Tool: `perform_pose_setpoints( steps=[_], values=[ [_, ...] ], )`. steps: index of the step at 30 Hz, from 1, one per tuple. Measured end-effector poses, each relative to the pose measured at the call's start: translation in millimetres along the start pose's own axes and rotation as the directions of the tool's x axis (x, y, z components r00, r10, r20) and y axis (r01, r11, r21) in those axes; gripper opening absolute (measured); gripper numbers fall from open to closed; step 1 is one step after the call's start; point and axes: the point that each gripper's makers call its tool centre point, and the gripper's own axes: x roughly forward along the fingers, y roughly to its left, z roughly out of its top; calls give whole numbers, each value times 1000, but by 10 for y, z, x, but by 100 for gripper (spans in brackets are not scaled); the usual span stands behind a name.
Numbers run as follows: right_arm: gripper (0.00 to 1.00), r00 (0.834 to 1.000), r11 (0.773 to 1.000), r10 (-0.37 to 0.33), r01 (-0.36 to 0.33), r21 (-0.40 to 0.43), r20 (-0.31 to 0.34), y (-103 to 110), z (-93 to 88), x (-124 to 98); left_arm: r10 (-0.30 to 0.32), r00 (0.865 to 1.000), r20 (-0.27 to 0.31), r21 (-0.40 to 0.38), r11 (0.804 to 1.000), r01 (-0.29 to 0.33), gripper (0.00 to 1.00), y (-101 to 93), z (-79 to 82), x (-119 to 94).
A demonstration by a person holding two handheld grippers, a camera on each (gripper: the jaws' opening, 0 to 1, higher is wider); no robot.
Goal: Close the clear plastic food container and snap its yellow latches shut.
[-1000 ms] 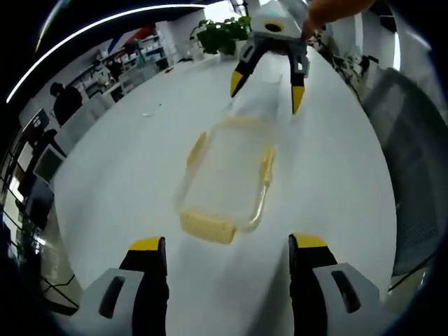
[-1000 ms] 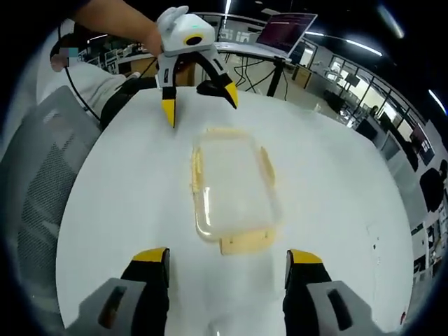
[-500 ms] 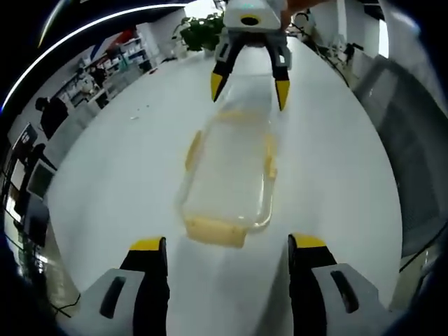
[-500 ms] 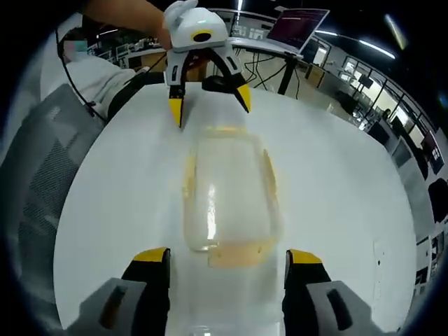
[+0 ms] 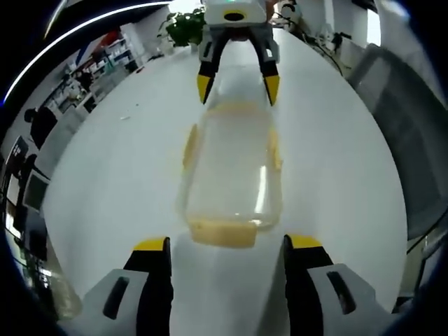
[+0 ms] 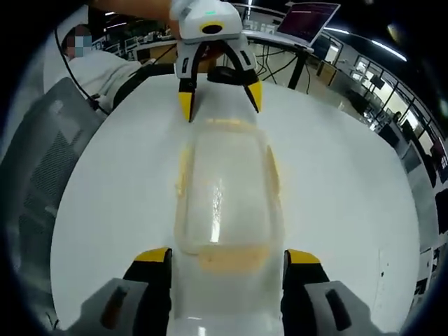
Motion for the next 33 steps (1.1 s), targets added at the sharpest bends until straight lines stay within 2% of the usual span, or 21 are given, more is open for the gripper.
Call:
perform_pose_setpoints(
  steps=[6, 21, 24, 26, 30, 33],
  values=[
    [62, 1000, 1000, 17, -17, 17, -10, -20, -44, 26, -3, 1000, 10, -2, 1000, 3, 60, 39, 28, 31],
    [59, 999, 999, 46, -45, 8, -21, -23, -15, 124, -48, 999, 22, 8, 999, 48, 51, 41, 40, 83],
    [56, 997, 997, 67, -66, 45, -23, 8, -37, 128, -67, 998, 21, 3, 998, 67, 48, 16, 38, 87],
    [56, 998, 997, 62, -61, 37, -18, 3, -33, 123, -94, 995, 23, 2, 996, 94, 44, -34, 41, 88],
    [55, 998, 997, 63, -62, 36, -22, 9, -35, 121, -97, 995, 28, -4, 995, 97, 43, -26, 36, 94],
    [49, 997, 997, 76, -76, 3, -24, 30, -35, 108, -103, 994, 18, -21, 994, 104, 38, -36, 28, 92]
  ],
)
